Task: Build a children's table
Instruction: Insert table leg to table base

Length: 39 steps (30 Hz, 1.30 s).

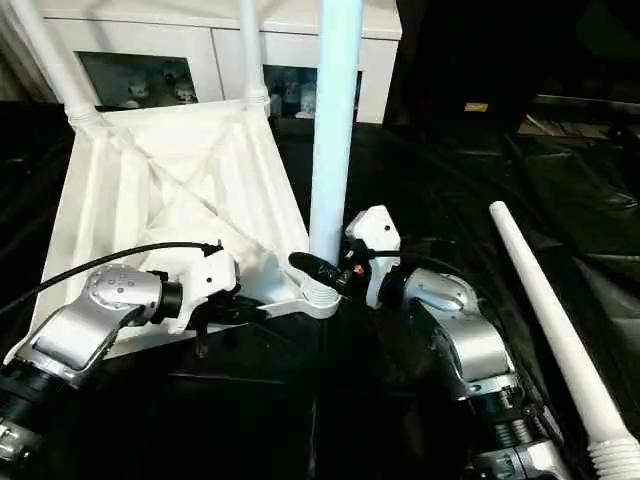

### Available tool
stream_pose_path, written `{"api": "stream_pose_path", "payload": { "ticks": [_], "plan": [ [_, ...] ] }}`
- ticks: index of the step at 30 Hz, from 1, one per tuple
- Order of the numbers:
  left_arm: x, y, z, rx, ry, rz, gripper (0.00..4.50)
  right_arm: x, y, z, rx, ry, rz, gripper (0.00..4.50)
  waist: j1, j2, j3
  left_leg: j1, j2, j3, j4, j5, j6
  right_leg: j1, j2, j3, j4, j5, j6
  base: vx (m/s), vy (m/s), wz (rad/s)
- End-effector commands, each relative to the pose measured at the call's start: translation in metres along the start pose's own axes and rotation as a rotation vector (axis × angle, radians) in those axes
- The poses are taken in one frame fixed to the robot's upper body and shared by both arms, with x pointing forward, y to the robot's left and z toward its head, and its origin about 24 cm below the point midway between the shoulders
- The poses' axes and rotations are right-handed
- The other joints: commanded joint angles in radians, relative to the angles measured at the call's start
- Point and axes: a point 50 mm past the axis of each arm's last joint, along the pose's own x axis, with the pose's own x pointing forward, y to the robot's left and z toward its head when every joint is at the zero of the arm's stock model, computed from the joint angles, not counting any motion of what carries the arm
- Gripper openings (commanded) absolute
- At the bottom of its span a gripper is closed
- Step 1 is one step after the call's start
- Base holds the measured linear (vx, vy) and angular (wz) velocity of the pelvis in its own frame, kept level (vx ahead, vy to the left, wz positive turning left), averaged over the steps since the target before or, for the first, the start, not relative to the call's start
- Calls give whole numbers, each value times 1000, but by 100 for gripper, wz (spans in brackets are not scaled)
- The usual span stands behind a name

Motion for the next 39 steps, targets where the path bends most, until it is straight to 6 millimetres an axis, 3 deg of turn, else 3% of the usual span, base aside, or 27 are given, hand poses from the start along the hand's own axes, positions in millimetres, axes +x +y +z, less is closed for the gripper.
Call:
{"api": "stream_pose_path", "payload": {
  "ticks": [1, 9, 14, 17, 23, 30, 33, 39],
  "plan": [
    [4, -6, -7, 1, 43, -64, 0, -17, 2, -69, 162, 285, -96, 184, 3, 13, -18, 7, 100, -53, -93, -360, -4, 5, -101, 63, -97, -375, -204, 0, 0, 0],
    [3, -6, -6, 0, 37, -62, 0, -29, 5, -89, 247, 303, -170, 184, 5, 15, -16, 8, 102, -57, -98, -384, -12, 1, -102, 63, -102, -425, -187, 0, 0, 0],
    [3, -7, -6, 0, 38, -70, 0, -31, 12, -95, 215, 372, -113, 184, 4, 18, -18, 8, 102, -54, -101, -367, -15, 4, -98, 61, -98, -341, -199, 0, 0, 0],
    [3, -7, -7, 0, 40, -71, 0, -30, 12, -95, 223, 378, -111, 184, 3, 17, -15, 13, 101, -55, -101, -416, -23, 0, -100, 62, -104, -407, -188, 0, 0, 0],
    [3, -8, -7, 0, 42, -76, 0, -33, 14, -100, 196, 441, -62, 184, 3, 12, -18, 15, 102, -55, -104, -407, -22, 3, -98, 62, -103, -372, -188, 0, 0, 0],
    [3, -9, -7, 1, 42, -73, 0, -36, 13, -102, 218, 426, -93, 184, 4, 9, -18, 21, 103, -59, -105, -440, -22, -2, -101, 65, -111, -456, -165, 0, 0, 0],
    [2, -9, -7, 1, 42, -72, 0, -37, 0, -87, 352, 264, -190, 184, 4, 10, -21, 19, 104, -58, -105, -428, -20, -1, -100, 65, -108, -413, -177, 0, 0, 0],
    [2, -10, -7, 2, 43, -74, 0, -44, -2, -83, 374, 235, -190, 184, 5, 11, -32, 10, 101, -49, -98, -315, 3, 14, -97, 60, -94, -250, -224, 0, 0, 0]
  ]
}}
